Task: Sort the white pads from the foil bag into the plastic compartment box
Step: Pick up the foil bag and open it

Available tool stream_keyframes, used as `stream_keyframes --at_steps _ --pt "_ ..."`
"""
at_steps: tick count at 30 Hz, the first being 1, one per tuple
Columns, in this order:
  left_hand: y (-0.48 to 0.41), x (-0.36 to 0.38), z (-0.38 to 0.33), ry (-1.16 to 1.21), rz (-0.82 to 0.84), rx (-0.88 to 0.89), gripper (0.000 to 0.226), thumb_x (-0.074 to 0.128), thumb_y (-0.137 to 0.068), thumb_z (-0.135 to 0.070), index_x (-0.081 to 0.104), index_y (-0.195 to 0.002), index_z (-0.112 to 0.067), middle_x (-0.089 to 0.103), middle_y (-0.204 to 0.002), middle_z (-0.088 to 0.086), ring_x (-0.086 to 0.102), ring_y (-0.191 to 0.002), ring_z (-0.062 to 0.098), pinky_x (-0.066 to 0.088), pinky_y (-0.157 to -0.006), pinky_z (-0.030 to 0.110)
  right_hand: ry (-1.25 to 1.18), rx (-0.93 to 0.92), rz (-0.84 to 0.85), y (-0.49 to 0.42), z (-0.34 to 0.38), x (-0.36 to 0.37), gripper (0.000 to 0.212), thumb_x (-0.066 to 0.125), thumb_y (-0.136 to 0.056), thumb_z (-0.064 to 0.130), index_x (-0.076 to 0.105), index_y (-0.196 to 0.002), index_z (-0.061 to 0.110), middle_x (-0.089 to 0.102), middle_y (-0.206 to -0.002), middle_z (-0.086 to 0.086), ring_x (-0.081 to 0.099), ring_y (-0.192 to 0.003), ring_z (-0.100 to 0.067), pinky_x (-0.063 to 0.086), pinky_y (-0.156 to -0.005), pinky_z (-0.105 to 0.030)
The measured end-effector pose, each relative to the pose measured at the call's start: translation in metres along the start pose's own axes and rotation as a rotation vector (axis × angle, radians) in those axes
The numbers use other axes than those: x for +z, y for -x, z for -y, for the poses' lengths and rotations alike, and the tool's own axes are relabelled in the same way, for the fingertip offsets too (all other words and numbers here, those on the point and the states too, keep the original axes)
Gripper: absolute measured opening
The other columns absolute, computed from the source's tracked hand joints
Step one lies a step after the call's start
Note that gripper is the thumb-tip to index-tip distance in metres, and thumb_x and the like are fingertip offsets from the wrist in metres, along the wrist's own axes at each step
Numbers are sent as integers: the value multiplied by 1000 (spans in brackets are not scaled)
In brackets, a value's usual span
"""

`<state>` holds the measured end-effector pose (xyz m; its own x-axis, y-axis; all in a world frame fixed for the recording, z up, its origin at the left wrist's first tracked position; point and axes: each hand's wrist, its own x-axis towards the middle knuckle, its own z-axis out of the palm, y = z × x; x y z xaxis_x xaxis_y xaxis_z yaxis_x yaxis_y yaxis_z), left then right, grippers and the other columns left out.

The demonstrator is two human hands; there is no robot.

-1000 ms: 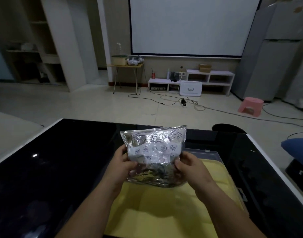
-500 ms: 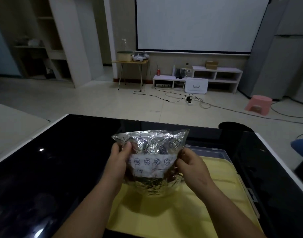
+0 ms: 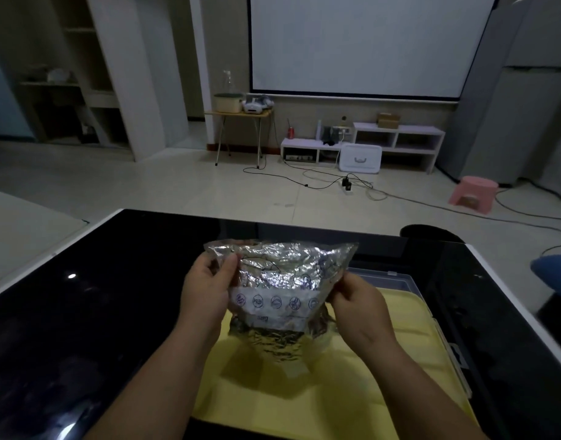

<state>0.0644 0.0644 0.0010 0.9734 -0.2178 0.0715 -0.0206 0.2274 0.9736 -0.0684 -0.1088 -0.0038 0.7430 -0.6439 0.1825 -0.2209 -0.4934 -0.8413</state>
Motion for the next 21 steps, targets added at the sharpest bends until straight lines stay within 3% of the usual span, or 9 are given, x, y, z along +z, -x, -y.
stream_keyframes --at_steps 4,7,10,14,17,21 --pt "-1 2 -3 -24 -1 36 5 61 -95 -16 65 -96 -14 75 -91 8 73 -81 25 59 -70 40 -12 -20 -87 -2 4 -5 22 52 -96 20 69 -85 27 69 -79 12 62 -74 -4 49 -61 -29" --pt "1 4 -4 -52 -11 56 5 61 -95 -14 65 -92 -15 74 -85 5 73 -75 20 56 -62 33 47 16 -30 -1 2 -2 21 51 -93 17 67 -81 24 69 -78 8 62 -73 -10 55 -67 -37" --pt "0 4 -3 -36 -22 40 6 61 -95 -16 64 -91 -14 73 -86 8 71 -78 25 58 -67 39 -2 5 -60 1 1 1 22 51 -95 19 69 -84 26 70 -79 10 64 -75 -8 55 -66 -34" --pt "-2 5 -1 -49 -16 44 4 62 -94 -14 65 -92 -14 73 -90 10 71 -83 30 58 -74 43 52 -9 -46 1 1 -1 24 53 -95 21 63 -75 30 68 -78 9 61 -74 -14 42 -56 -25" --pt "-4 4 2 -48 -23 35 3 64 -93 -18 65 -92 -16 73 -94 12 71 -89 34 58 -81 52 -2 -18 -86 2 0 0 21 52 -95 19 68 -83 26 69 -80 10 63 -75 -8 49 -61 -27" --pt "-4 5 3 -67 -31 53 3 65 -92 -18 66 -89 -18 74 -90 10 71 -87 32 57 -82 53 -14 10 -46 2 1 0 21 52 -94 18 69 -83 24 70 -79 9 65 -76 -8 50 -61 -23"
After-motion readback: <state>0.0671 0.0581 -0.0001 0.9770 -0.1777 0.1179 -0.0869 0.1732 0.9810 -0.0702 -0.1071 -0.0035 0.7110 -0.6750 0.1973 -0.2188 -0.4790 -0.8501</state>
